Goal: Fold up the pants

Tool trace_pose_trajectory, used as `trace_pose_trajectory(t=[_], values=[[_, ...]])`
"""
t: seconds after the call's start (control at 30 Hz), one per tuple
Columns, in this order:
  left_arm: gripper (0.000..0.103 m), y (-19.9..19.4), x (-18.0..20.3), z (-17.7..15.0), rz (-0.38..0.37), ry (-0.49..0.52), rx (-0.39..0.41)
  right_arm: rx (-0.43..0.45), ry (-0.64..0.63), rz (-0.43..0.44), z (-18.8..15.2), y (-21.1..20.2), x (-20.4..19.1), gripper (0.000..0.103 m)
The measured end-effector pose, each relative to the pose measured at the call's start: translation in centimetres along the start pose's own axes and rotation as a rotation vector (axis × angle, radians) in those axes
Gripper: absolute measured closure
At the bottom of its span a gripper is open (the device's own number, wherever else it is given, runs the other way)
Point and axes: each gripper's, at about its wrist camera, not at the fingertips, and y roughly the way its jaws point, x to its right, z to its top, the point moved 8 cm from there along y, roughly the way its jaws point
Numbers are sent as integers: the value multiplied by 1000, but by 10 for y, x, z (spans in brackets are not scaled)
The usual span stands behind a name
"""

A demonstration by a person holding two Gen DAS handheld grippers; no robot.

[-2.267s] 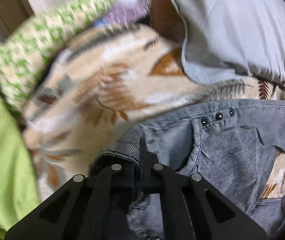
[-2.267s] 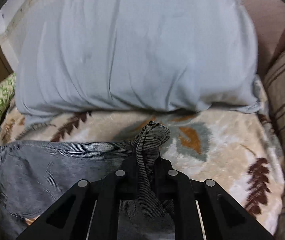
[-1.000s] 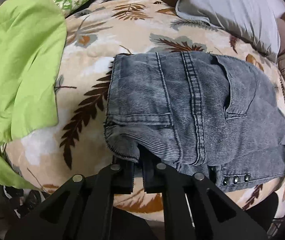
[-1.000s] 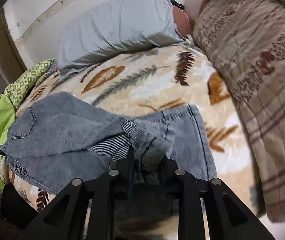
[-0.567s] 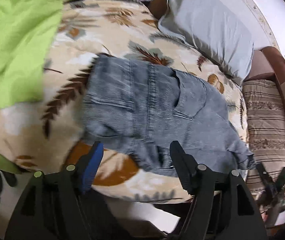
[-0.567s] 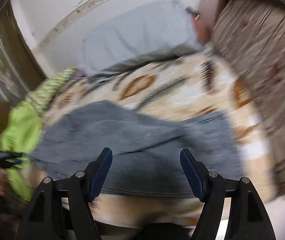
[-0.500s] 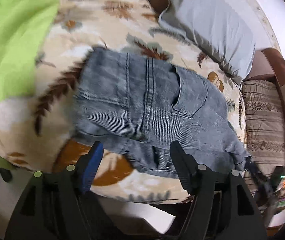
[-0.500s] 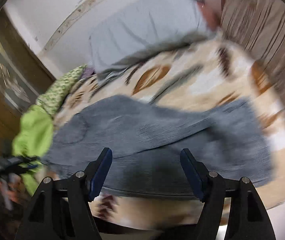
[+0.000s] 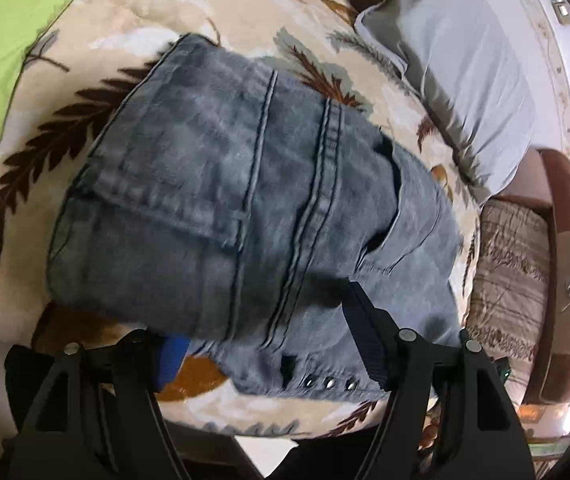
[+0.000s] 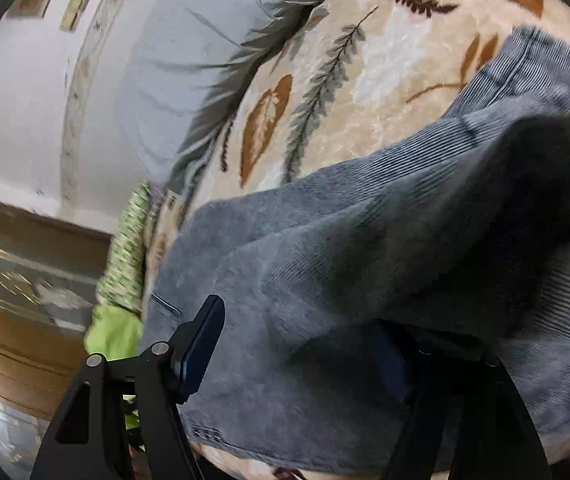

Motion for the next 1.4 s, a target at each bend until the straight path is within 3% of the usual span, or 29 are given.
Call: trace_pose_trajectory(t=[0.03,0.07,0.1,0.13,0.27,0.4,0.6,0.67,0.77,0.83,0.9,0.93,1.0,1.1,1.17,1.2,1.3,1.4], values=[[49,0,1,4,7,-2,11,3,-1,3,1,3,-1,60],[61,0,2,7,15,2,18,-3,-8,1,2,8,-2,71],[88,1,3,11,24,10,19,-10,-14,3,3,12,-4,92],[92,1,7,15,13,20,10,-10,-22,-3,6,14,-6,97],[94,-35,23,30,-14,60,113,71,-105,111,31,-14,-53,97],[94,-70,30,22,-41,119,166,77,-235,147,22,-56,-92,97],[94,-49,-10,-9,29,107,86,-35,-206,103,-37,-60,-52,96],[94,-33,-26,-16,59,77,46,-66,-158,85,-52,-52,-29,93],[94,-23,-36,-19,86,63,33,-95,-91,40,-63,-41,1,92],[93,-24,-36,-20,88,73,36,-89,-33,41,-64,-48,17,85],[93,-24,-34,-19,89,82,39,-48,23,48,-56,-61,31,55],[93,-24,-34,-19,90,84,39,-26,47,51,-52,-69,38,45],[92,-23,-34,-19,85,79,30,27,107,62,-43,-84,54,43],[91,-18,-36,-21,98,74,20,40,170,99,-38,-85,63,43],[90,-19,-34,-22,96,74,18,42,249,197,-42,-85,62,42],[88,-21,-34,-21,98,78,20,41,290,247,-46,-87,62,36],[87,-20,-35,-20,96,68,11,37,348,293,-57,-93,66,32],[84,-17,-35,-21,102,58,11,88,426,329,-52,-100,75,31]])
